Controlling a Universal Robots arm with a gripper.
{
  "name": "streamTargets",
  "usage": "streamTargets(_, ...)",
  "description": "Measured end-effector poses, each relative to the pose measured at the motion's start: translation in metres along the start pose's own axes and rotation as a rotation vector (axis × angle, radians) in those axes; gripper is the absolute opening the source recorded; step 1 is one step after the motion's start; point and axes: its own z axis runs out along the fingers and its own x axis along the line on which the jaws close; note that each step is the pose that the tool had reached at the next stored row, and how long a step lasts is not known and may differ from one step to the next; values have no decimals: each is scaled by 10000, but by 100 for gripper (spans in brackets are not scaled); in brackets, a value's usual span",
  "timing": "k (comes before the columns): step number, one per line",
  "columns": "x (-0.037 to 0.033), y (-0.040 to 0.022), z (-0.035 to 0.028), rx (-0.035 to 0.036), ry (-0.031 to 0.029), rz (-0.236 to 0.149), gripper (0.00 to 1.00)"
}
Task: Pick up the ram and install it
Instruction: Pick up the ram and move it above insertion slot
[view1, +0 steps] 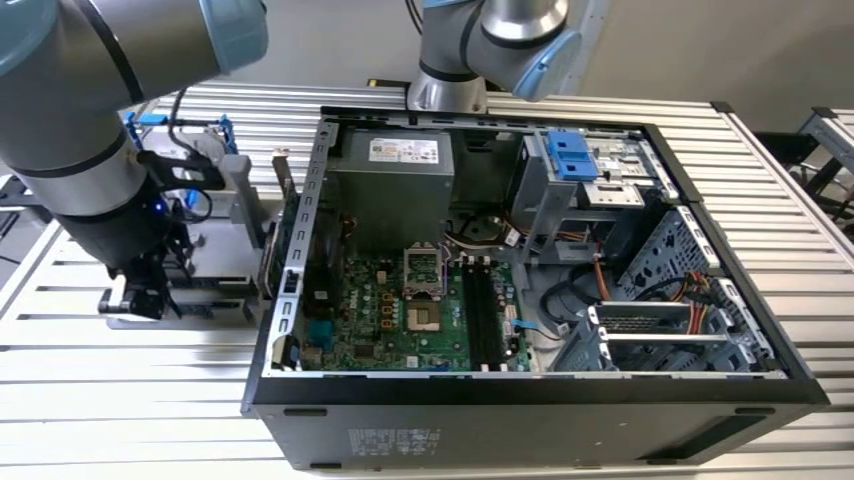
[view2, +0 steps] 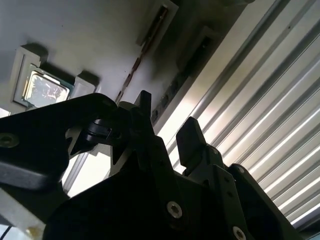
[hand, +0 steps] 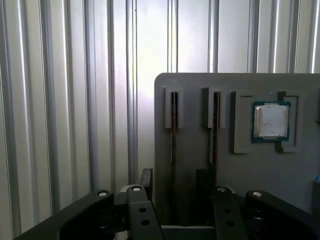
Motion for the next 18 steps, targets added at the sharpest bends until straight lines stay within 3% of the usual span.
streamTargets(11,2,18,159,-1,1,0,100)
streamTargets(18,1,19,164,-1,-2,-11,100)
